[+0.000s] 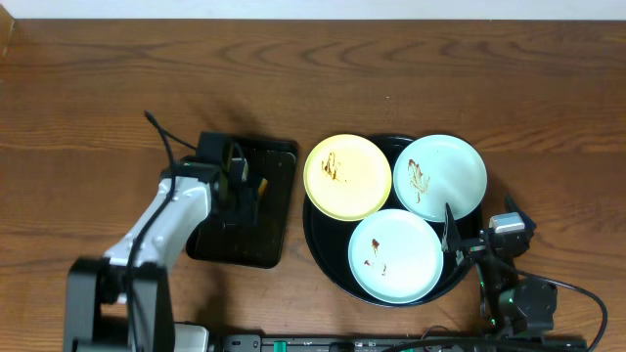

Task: Clean dirty plates on tray and stack at the side
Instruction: 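Lower the left gripper and pinch the sponge's middle, then lift the sponge with the left gripper off the tray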

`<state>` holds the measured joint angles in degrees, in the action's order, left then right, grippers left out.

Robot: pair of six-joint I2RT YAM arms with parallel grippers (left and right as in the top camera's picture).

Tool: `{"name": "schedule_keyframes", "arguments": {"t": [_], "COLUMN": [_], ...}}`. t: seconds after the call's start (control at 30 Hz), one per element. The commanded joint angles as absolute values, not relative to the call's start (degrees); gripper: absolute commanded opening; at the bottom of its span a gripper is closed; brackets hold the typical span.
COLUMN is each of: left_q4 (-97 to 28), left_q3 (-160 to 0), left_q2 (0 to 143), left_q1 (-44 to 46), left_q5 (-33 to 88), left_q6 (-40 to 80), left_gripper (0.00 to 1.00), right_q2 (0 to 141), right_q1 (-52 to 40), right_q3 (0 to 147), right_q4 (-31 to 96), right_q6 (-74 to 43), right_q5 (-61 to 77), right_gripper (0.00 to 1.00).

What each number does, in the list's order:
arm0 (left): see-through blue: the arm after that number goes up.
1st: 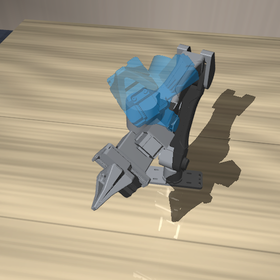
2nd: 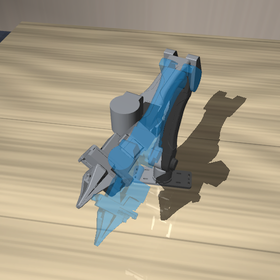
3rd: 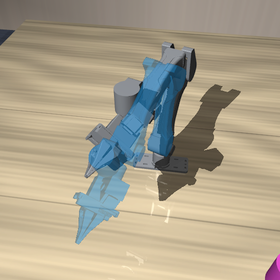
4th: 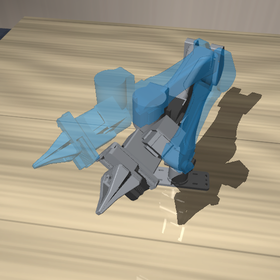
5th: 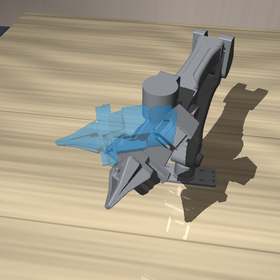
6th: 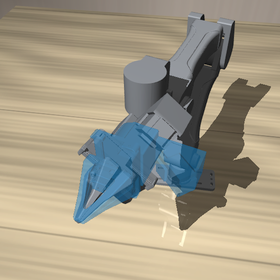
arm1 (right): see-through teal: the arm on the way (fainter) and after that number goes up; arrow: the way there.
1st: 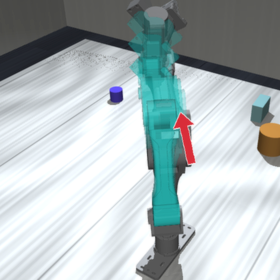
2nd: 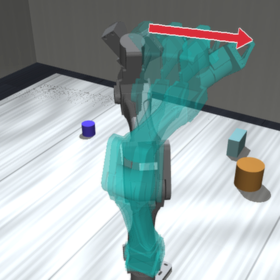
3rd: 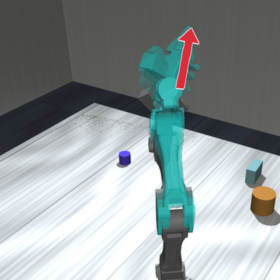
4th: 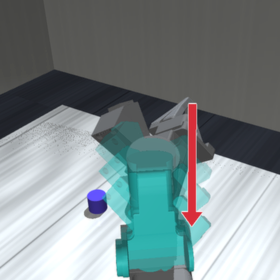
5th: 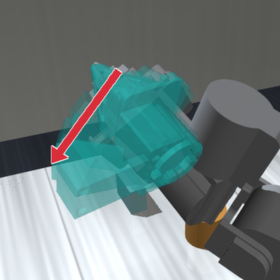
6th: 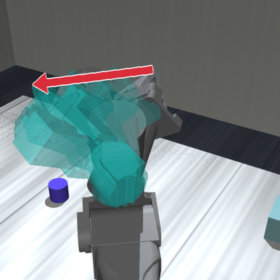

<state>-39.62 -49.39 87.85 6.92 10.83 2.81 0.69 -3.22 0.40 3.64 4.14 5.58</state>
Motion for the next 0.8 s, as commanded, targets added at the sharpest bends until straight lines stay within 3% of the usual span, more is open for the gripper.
{"name": "schedule_keyframes", "arguments": {"t": [0.0, 0.43, 0.77], "left_q4": [-39.3, -30.0, -29.5], "left_q3": [-51.5, -51.5, -51.4], "left_q2": [82.7, 88.8, 91.0], "left_q1": [6.9, 6.9, 4.5], "left_q5": [11.3, 14.6, 14.6], "left_q6": [0.6, -11.3, -11.8], "left_gripper": [0.7, 0.67, 0.76], "right_q2": [0.4, 0.4, 0.4], "right_q1": [-2.5, -2.5, -2.5], "right_q3": [0.3, 0.3, 0.3], "right_q4": [3.9, 3.9, 3.8], "right_q6": [3.4, 3.4, 3.4], "right_q5": [6.0, 6.0, 6.0], "right_gripper": [0.99, 0.99, 0.99]}}
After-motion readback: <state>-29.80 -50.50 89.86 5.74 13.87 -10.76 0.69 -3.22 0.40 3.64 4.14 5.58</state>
